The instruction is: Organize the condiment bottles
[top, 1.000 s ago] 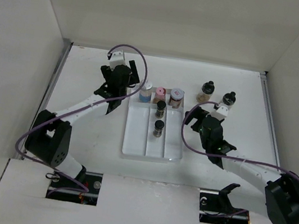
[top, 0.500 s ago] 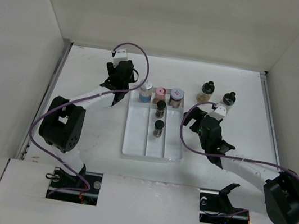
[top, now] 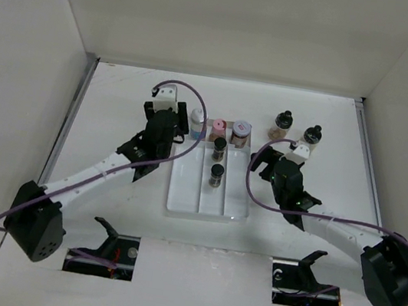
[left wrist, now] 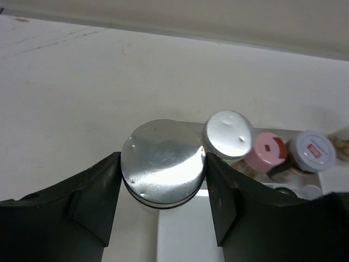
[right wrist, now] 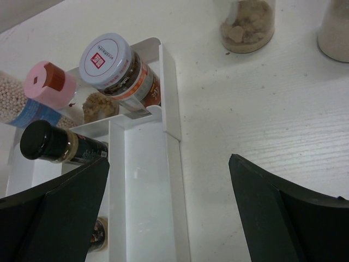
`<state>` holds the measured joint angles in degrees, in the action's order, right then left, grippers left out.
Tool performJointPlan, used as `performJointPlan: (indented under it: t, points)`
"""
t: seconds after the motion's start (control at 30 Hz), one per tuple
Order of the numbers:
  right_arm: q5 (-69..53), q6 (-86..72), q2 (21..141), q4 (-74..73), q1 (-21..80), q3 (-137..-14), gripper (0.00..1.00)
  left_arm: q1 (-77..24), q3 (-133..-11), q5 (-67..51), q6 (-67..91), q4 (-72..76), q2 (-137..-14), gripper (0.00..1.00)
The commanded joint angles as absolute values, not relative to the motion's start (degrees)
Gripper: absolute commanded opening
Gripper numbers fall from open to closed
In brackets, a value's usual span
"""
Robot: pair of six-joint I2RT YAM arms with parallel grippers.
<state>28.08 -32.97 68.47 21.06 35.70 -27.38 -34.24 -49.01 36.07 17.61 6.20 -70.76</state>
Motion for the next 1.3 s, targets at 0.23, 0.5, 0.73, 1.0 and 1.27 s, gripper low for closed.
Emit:
performJointPlan:
  t: [0.23,0.5,0.73,1.0,1.27]
  points:
    - [29.36,-32.96,67.24,24.43,36.17,-28.13,0.93,-44.69,-45.53,38.85,19.16,14.58,-71.44,0.36]
    - [29.71,-32.69,63.64,24.61,36.17,-27.07,0.42,-44.6,-43.25,38.23,19.25,20.48,-76.73,0.37]
    - [31.11,-31.64,63.1,22.59,34.67,-30.05,0.75,-45.66,-38.15,38.41,19.6,24.08,-74.62,0.64]
    - [33.58,-28.92,73.02,16.26,30.64,-41.38,0.93,-45.84,-35.95,38.15,18.9,26.45,-69.0,1.0]
    - [34.63,-23.39,85.15,11.44,22.29,-55.44,0.98,-43.02,-26.03,39.02,19.51,37.69,-59.6,1.0]
